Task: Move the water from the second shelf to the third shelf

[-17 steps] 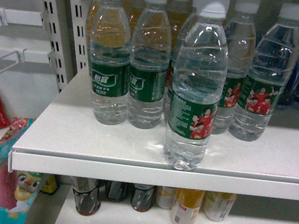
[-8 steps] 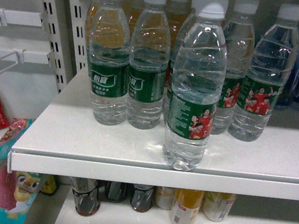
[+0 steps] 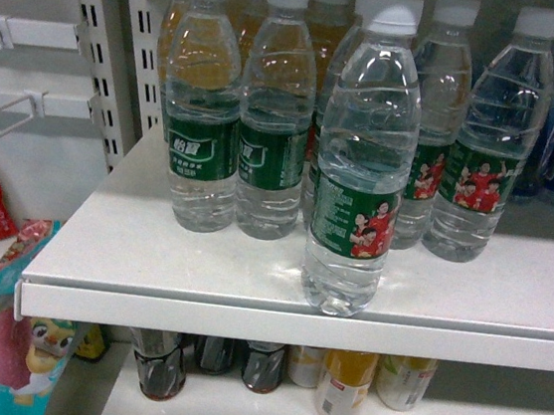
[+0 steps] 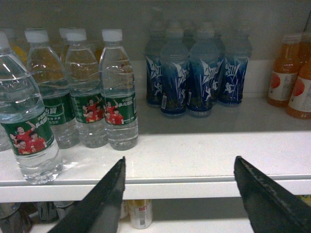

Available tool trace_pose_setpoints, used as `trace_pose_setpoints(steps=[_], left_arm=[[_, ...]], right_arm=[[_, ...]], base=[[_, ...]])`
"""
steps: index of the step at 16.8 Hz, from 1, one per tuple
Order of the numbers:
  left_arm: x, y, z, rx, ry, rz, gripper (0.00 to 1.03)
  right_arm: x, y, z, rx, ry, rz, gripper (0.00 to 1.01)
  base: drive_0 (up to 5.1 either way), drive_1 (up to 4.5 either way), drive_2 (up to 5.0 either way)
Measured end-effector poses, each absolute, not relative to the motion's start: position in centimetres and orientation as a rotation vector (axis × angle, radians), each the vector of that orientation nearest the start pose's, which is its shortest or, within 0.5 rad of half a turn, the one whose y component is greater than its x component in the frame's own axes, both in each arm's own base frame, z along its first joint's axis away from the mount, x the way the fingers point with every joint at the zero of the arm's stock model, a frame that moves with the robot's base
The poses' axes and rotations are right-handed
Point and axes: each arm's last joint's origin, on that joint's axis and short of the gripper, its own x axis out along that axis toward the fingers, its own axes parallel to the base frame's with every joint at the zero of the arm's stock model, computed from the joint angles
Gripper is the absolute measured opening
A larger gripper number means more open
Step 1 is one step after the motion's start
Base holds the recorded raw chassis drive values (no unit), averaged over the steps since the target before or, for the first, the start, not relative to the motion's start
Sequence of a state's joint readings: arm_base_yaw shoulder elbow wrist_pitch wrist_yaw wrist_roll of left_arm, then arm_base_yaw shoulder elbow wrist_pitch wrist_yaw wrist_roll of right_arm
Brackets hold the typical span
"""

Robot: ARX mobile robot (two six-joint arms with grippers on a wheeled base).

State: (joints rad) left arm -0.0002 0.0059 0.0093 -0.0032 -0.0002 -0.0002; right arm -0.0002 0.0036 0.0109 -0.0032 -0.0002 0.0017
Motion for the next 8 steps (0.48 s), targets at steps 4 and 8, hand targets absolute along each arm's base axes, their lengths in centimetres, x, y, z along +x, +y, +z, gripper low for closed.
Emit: trace_pose_setpoints(steps=[4, 8], left_arm=[[9.75, 0.0, 16.59, 0.0, 0.0, 0.0, 0.98], [9.75, 0.0, 16.59, 0.0, 0.0, 0.0, 0.98]], right_arm=[[9.73, 0.0, 16.66, 0.002, -0.004, 0.0, 0.96], [9.73, 0.0, 16.66, 0.002, -0.004, 0.0, 0.98]], base=[[0.0, 0.0, 0.0], [0.0, 0.0, 0.0]])
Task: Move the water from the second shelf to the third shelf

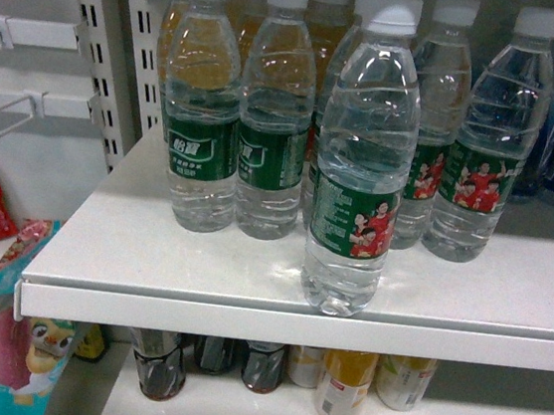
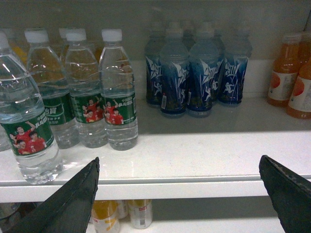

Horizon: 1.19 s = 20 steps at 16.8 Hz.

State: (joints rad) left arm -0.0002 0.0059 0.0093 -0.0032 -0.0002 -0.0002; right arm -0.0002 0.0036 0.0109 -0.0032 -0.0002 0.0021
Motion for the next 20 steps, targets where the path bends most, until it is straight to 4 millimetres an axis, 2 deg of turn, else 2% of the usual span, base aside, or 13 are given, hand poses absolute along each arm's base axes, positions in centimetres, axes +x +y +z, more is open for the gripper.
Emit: trace_pose_setpoints(steps=[20], left_arm=[[9.75, 0.0, 16.6, -0.001, -0.001, 0.0, 0.98]], right_arm=[[9.73, 0.0, 16.65, 0.002, -0.003, 0.0, 0.98]], base=[[0.0, 0.0, 0.0]])
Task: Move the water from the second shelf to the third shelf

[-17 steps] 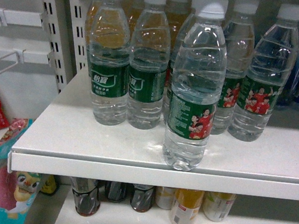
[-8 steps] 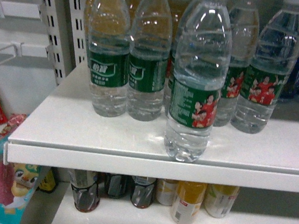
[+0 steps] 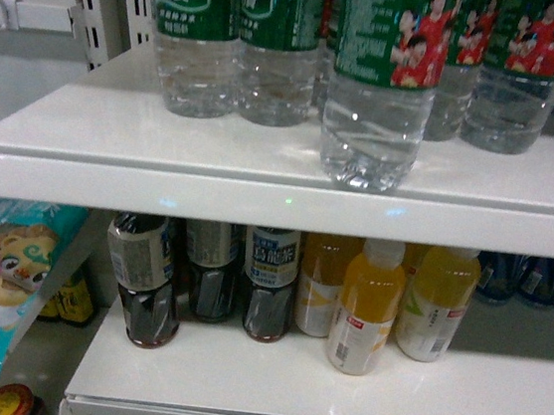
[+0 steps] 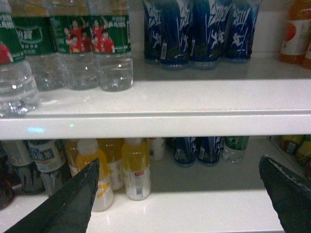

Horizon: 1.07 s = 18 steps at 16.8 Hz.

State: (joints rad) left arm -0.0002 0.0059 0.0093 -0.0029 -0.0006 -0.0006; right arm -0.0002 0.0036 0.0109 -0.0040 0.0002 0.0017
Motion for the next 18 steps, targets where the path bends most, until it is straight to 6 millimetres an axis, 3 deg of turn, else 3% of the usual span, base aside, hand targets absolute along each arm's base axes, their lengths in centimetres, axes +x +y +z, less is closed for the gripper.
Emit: trace_pose_setpoints(steps=[18], left_arm=[[9.75, 0.0, 16.57, 0.0, 0.002, 0.0, 0.98]], right_arm=[[9.73, 0.0, 16.64, -0.001, -0.002, 0.0, 0.98]], base=[[0.0, 0.0, 0.0]])
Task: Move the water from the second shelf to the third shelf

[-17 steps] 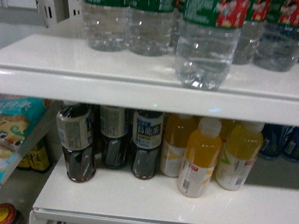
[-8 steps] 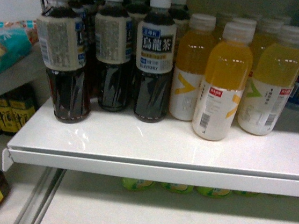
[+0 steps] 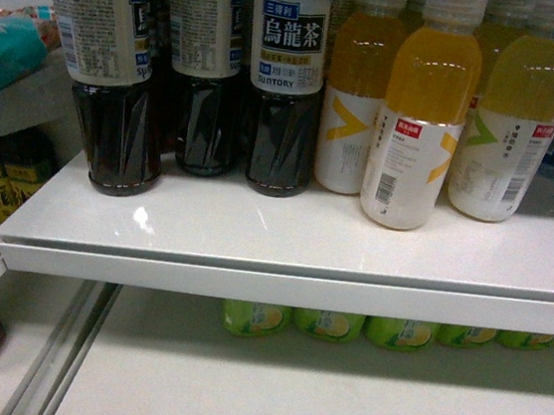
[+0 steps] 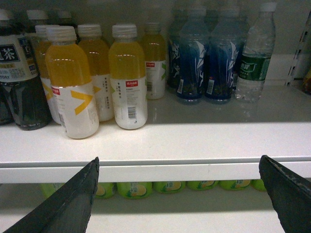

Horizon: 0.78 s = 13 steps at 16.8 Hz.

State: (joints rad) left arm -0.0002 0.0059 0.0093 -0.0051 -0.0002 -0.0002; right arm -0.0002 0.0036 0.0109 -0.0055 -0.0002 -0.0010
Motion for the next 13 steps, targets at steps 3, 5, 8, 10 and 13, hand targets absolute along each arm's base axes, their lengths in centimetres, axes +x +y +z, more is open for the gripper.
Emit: trace_pose_setpoints(steps=[3, 5, 8, 10, 13], left_arm=[[9.75, 0.0, 16.57, 0.0, 0.002, 0.0, 0.98], [9.75, 0.0, 16.57, 0.0, 0.002, 0.0, 0.98], [9.75, 0.0, 16.57, 0.0, 0.002, 0.0, 0.98], [9.75, 0.0, 16.57, 0.0, 0.002, 0.0, 0.98], [9.75, 0.0, 16.57, 0.0, 0.002, 0.0, 0.98]], right_arm=[[9.73, 0.0, 16.64, -0.001, -0.002, 0.0, 0.98], [9.73, 0.0, 16.64, -0.001, -0.002, 0.0, 0.98], [9.73, 0.0, 16.64, -0.001, -0.002, 0.0, 0.98], [9.73, 0.0, 16.64, -0.001, -0.002, 0.0, 0.98], [9.73, 0.0, 16.64, -0.001, -0.002, 0.0, 0.98]], base=[[0.0, 0.0, 0.0], [0.0, 0.0, 0.0], [0.0, 0.0, 0.0], [0.0, 0.0, 0.0], [0.0, 0.0, 0.0]])
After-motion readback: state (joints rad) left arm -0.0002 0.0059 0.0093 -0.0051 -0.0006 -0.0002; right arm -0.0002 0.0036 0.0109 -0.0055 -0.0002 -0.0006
